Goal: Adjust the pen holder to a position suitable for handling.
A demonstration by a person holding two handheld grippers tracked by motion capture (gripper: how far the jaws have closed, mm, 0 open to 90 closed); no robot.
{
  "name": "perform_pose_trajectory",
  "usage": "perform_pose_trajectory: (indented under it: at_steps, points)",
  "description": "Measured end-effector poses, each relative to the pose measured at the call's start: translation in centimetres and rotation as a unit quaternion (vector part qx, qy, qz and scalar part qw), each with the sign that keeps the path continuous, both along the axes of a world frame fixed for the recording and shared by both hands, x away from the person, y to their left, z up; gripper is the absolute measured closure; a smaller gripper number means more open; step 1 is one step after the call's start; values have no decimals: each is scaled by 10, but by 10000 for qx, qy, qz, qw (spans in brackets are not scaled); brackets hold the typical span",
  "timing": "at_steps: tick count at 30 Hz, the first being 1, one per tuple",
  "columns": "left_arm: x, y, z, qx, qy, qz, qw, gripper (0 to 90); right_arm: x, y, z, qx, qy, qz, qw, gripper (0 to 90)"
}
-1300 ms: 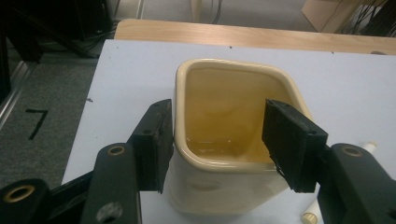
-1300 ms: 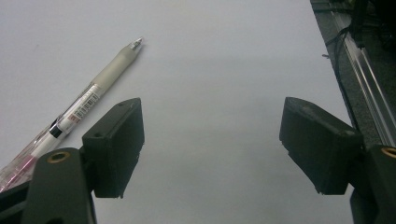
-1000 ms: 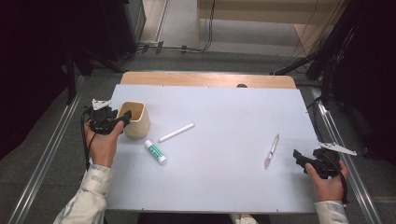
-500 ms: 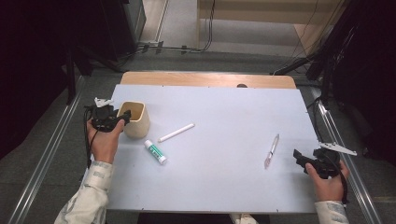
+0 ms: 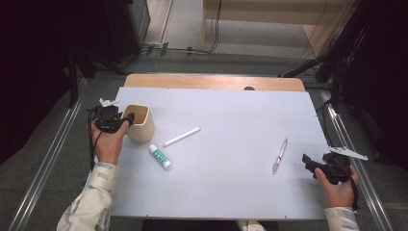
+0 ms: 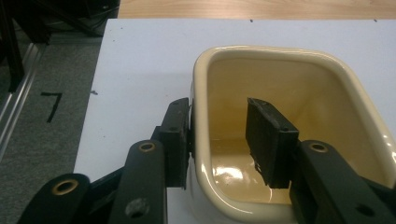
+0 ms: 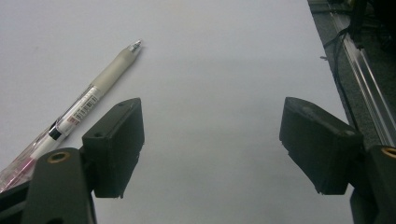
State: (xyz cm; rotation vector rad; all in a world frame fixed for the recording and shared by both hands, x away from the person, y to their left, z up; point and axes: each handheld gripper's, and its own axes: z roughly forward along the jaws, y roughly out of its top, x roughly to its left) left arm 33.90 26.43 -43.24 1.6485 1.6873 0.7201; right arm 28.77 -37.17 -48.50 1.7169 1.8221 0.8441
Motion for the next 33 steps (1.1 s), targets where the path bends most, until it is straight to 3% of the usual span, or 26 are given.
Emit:
perform_pose_trajectory:
  at_steps: [9, 21, 33]
  points:
    - [7, 0, -5, 114, 77, 34, 9999, 644, 0, 0, 0, -2, 0, -4, 10000, 207]
    - [15, 1, -4, 340, 247, 83, 9991, 790, 0, 0, 0, -2, 3, -4, 10000, 207]
    - [17, 2, -3, 371, 307, 124, 9988, 834, 0, -1, 0, 0, 6, -8, 10000, 207]
